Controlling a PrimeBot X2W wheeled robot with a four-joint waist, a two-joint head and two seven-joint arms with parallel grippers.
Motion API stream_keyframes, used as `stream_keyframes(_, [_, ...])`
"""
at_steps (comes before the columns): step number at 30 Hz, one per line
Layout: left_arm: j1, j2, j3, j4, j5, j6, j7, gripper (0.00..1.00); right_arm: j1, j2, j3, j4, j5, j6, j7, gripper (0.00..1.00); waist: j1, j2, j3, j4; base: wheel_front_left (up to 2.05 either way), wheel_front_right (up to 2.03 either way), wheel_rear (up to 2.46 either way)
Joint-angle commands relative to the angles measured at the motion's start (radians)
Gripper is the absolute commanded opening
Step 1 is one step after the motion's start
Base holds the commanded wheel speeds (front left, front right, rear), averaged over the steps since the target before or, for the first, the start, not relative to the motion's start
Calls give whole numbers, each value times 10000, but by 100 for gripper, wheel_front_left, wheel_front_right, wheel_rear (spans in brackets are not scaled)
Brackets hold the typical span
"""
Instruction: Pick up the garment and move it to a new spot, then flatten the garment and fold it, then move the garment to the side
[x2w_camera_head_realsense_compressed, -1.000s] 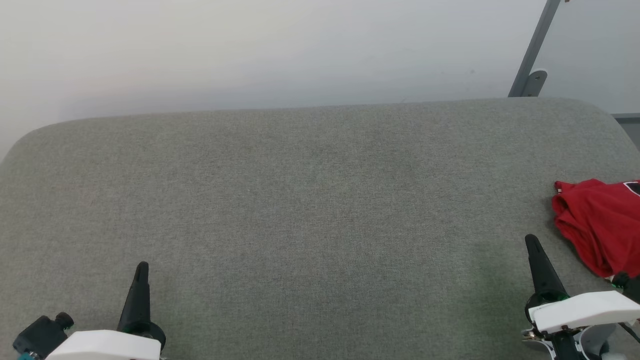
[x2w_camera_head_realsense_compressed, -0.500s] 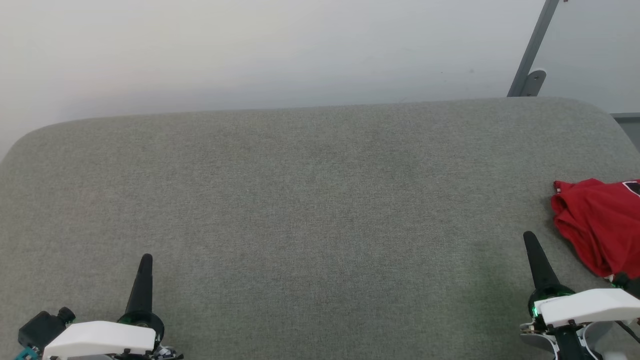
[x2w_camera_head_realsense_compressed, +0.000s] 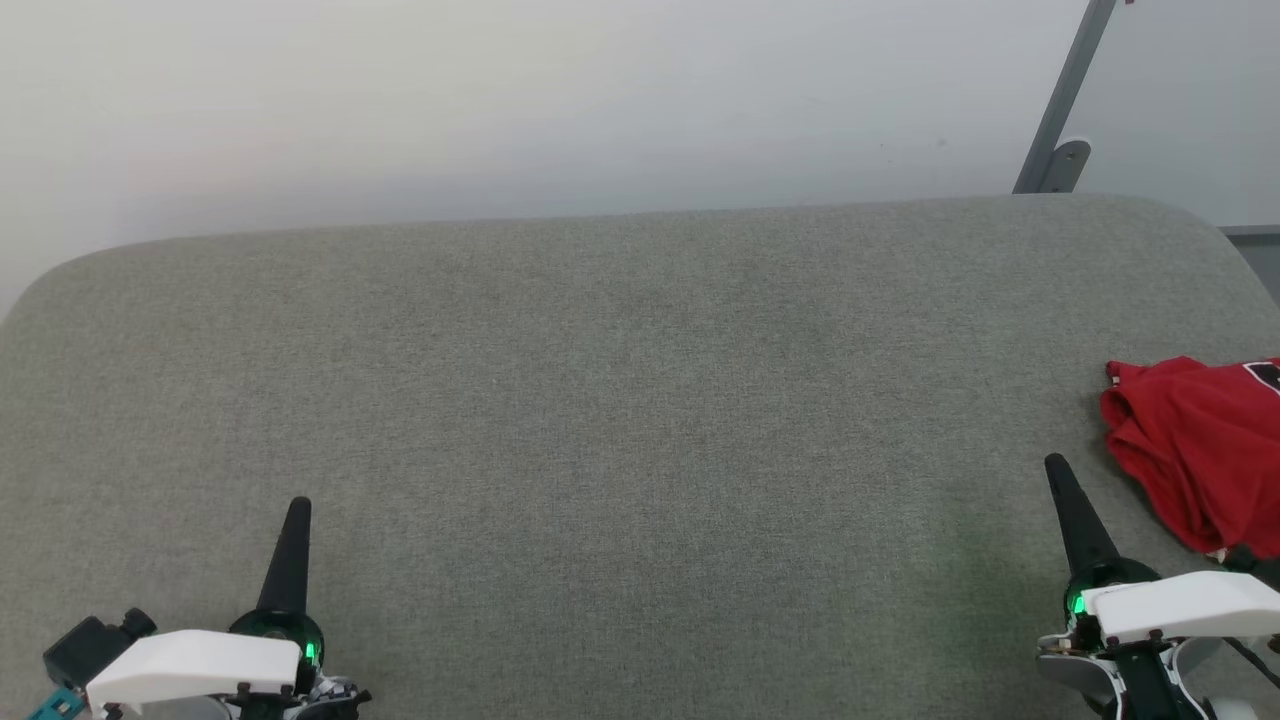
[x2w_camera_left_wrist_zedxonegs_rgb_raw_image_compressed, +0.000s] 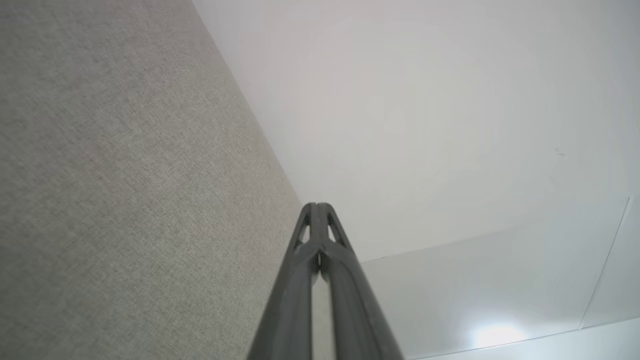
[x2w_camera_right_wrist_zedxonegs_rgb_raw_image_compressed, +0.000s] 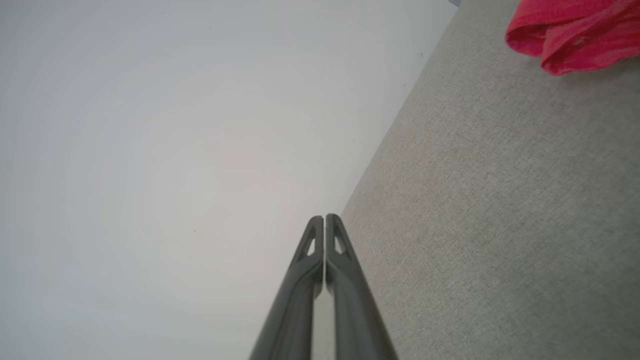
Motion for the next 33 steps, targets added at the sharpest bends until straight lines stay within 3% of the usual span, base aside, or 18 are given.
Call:
stream_keyframes(1, [-278,10,64,-30,-230,13,86,0,-191,13,-30,-3,249,2,68,0,0,0,0,-2,0,0,0])
stream_keyframes(33, [-787,-251,242,322,-2488,19,789,0,-435,151,-111,267,2656,-2,429,0,0,0,-9,-44,0,0,0])
